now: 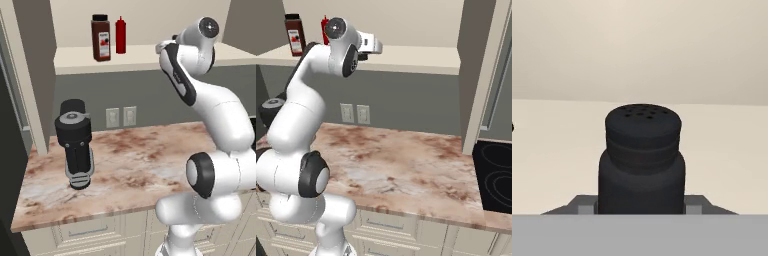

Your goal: Collect the paprika, ketchup, and shaker from the cabinet and place them next to the stove.

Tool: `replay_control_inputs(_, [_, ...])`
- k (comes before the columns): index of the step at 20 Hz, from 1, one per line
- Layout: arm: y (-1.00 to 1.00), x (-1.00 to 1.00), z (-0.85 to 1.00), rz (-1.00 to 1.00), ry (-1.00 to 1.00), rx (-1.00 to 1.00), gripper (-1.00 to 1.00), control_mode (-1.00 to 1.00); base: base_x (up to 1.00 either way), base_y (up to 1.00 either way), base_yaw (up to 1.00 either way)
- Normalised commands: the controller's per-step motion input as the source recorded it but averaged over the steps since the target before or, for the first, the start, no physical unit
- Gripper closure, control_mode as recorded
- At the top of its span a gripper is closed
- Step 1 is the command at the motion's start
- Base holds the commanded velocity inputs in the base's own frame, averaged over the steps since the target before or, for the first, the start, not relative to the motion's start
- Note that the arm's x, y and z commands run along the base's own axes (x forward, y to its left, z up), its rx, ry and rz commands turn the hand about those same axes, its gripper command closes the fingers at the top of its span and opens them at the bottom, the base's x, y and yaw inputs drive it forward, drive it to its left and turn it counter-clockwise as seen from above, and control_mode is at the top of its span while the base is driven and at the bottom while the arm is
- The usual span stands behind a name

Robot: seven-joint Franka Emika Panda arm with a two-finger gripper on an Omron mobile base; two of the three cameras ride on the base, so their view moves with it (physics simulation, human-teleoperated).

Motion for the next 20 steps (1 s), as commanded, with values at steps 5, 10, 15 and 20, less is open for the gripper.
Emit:
replay_control_inputs(5, [0.0, -0.77, -0.01, 0.0, -0.11, 0.0, 1.0, -1.0, 0.0, 0.0, 0.0])
replay_control_inputs(10, [-0.01, -0.8, -0.05, 0.0, -0.06, 0.0, 1.0, -1.0, 0.0, 0.0, 0.0])
replay_control_inputs(15, [-0.12, -0.81, -0.12, 0.0, -0.03, 0.0, 1.0, -1.0, 0.0, 0.0, 0.0])
replay_control_inputs(20, [-0.19, -0.56, -0.49, 0.0, 0.0, 0.0, 1.0, -1.0, 0.0, 0.0, 0.0])
